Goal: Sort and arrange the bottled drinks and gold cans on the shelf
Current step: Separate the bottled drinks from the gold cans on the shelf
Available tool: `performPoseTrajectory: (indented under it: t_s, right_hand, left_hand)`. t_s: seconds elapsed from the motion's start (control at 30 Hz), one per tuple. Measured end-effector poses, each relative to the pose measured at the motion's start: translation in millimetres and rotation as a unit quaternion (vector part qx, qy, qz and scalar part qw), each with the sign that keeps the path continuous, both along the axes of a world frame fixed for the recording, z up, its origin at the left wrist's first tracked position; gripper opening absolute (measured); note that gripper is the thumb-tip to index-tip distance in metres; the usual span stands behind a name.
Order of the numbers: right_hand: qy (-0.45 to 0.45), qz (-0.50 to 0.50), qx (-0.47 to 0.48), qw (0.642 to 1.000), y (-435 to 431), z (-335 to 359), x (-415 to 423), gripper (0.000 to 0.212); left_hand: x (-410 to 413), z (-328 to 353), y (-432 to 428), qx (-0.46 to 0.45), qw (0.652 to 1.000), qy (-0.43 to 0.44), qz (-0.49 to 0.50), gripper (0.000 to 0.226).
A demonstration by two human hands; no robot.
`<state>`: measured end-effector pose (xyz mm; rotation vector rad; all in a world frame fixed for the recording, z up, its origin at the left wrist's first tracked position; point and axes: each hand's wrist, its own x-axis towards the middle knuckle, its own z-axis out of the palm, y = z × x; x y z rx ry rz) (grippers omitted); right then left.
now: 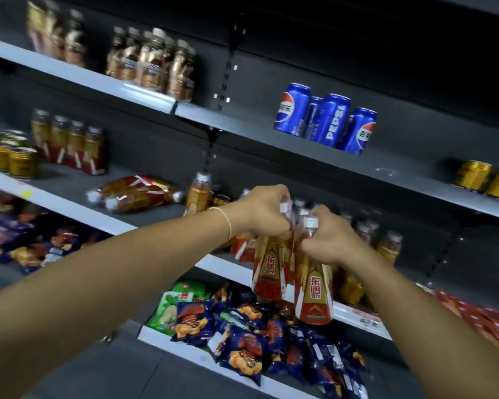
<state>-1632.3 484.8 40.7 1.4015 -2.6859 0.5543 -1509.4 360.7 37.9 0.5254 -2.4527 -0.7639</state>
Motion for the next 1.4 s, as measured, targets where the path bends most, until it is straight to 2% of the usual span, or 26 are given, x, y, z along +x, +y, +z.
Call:
performPoseTrajectory:
  t_s: [0.13, 0.23, 0.4, 0.57, 0.63, 0.97, 1.07, 1.13, 1.23, 1.4]
  right_hand:
    - [-0.061, 0.076, 0.03, 0.995, -53.2, -18.8, 56.8, 0.065]
    - [-0.062, 0.142, 0.053, 0.987, -93.2, -33.0, 102.4, 0.056]
    - [-0.116, 0.217, 0.079, 0.966, -153.7, -46.2, 177.3, 0.067]
    - [-0.145, 0.298, 0.111, 0.937, -214.0, -58.4, 230.9, 0.036]
    - [-0.153, 0.322, 0.119, 0.927, -239.5, -64.0, 248.2, 0.033]
    - [-0.233, 0.351, 0.097, 0.902, -403.5, -70.2, 293.1, 0.052]
    - [-0.259, 0.35, 0.096, 0.895, -456.7, -59.9, 290.3, 0.035]
    - [-0.257, 0.354, 0.093, 0.894, -488.6, -51.5, 285.5, 0.023]
    - [-0.246, 0.348, 0.083, 0.901, -530.8, -39.9, 277.3, 0.023]
    - [-0.255, 0.319, 0.073, 0.91, -586.0, -29.1, 267.8, 0.029]
  left_hand:
    - [73.4, -18.1, -38.0, -0.018, 0.997, -0.035, 0.065, 0.065]
    - [129.3, -33.2, -62.4, -0.022, 0.991, -0.06, 0.115, 0.062]
    - [211.4, -56.8, -98.3, -0.029, 0.975, -0.075, 0.209, 0.047]
    - [280.4, -81.4, -139.8, -0.026, 0.948, -0.113, 0.295, 0.053]
    - [304.8, -89.5, -158.8, -0.009, 0.939, -0.13, 0.319, 0.052]
    - [369.8, -88.7, -295.8, 0.01, 0.906, -0.136, 0.401, 0.057]
    - [373.3, -72.3, -346.6, 0.031, 0.908, -0.14, 0.394, 0.058]
    - [375.4, -61.2, -377.3, 0.081, 0.908, -0.12, 0.392, 0.056]
    - [378.6, -48.7, -417.6, 0.149, 0.903, -0.066, 0.397, 0.056]
    - [377.7, -35.9, -473.1, 0.205, 0.91, -0.022, 0.359, 0.081]
